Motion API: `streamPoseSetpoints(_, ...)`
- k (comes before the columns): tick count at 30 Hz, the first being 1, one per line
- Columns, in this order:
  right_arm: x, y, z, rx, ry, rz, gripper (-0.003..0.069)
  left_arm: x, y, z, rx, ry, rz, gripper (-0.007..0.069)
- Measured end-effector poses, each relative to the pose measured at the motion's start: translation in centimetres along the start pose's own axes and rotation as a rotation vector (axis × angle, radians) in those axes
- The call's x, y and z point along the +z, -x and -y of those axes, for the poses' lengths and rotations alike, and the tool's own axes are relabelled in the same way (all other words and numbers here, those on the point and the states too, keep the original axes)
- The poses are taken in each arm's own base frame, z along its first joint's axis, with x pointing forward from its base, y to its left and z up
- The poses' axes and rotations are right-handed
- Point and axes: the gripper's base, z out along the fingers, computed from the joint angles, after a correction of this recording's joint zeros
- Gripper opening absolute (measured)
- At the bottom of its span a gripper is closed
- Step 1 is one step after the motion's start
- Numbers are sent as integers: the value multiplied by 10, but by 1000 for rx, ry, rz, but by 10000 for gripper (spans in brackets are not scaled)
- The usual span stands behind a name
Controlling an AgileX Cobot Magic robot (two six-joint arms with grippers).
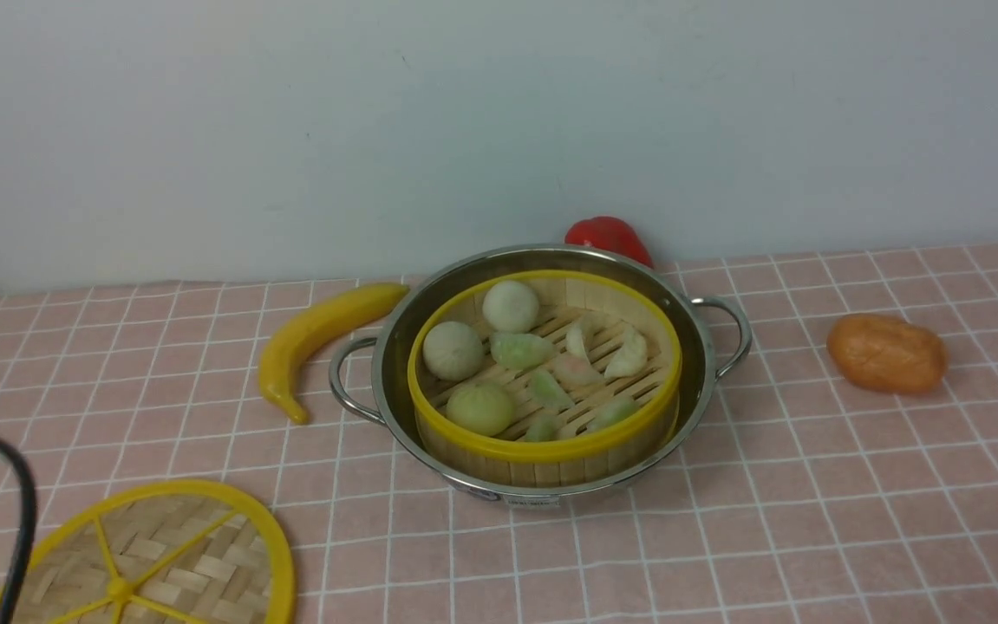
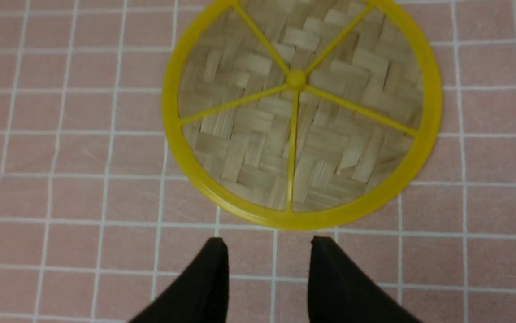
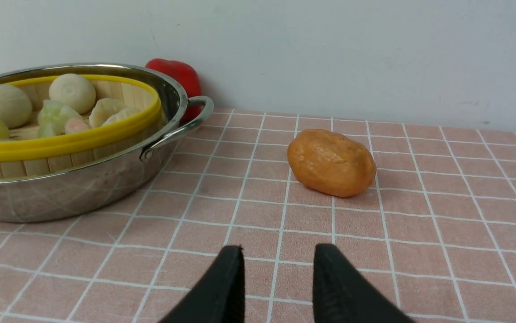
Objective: Place the steamer in the pot on the pink tablecloth, and put the lid on the steamer.
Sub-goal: 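Grasp the bamboo steamer lid lying on the table by its centre knob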
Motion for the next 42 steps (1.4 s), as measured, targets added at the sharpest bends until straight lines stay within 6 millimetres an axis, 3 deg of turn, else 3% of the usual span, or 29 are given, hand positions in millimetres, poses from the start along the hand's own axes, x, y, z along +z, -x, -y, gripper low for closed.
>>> streamPoseSetpoints(3, 0, 0, 0, 0, 0, 0, 242, 28, 32, 5, -18, 11, -146, 243)
streamPoseSetpoints(4, 0, 0, 0, 0, 0, 0, 242, 30, 34, 5, -17, 11, -150, 243)
streamPoseSetpoints(6, 0, 0, 0, 0, 0, 0, 242, 52, 57, 10, -19, 4, -191, 243)
streamPoseSetpoints(10, 0, 0, 0, 0, 0, 0, 242, 86, 81, 16, -4, -9, -243, 243)
streamPoseSetpoints(16, 0, 0, 0, 0, 0, 0, 242, 135, 91, 24, 32, -22, -379, 243)
streamPoseSetpoints(17, 0, 0, 0, 0, 0, 0, 242, 135, 91, 24, 32, -22, -379, 243)
streamPoseSetpoints(22, 0, 0, 0, 0, 0, 0, 242, 172, 93, 28, 37, -25, -444, 243)
streamPoseSetpoints(28, 0, 0, 0, 0, 0, 0, 242, 192, 92, 30, 45, -21, -471, 243)
streamPoseSetpoints(34, 0, 0, 0, 0, 0, 0, 242, 199, 92, 29, 62, -7, -467, 234)
streamPoseSetpoints(36, 0, 0, 0, 0, 0, 0, 242, 199, 92, 29, 65, -2, -465, 217)
streamPoseSetpoints(39, 0, 0, 0, 0, 0, 0, 242, 198, 91, 28, 63, 5, -481, 120)
streamPoseSetpoints(42, 0, 0, 0, 0, 0, 0, 242, 197, 90, 28, 60, 10, -502, 113)
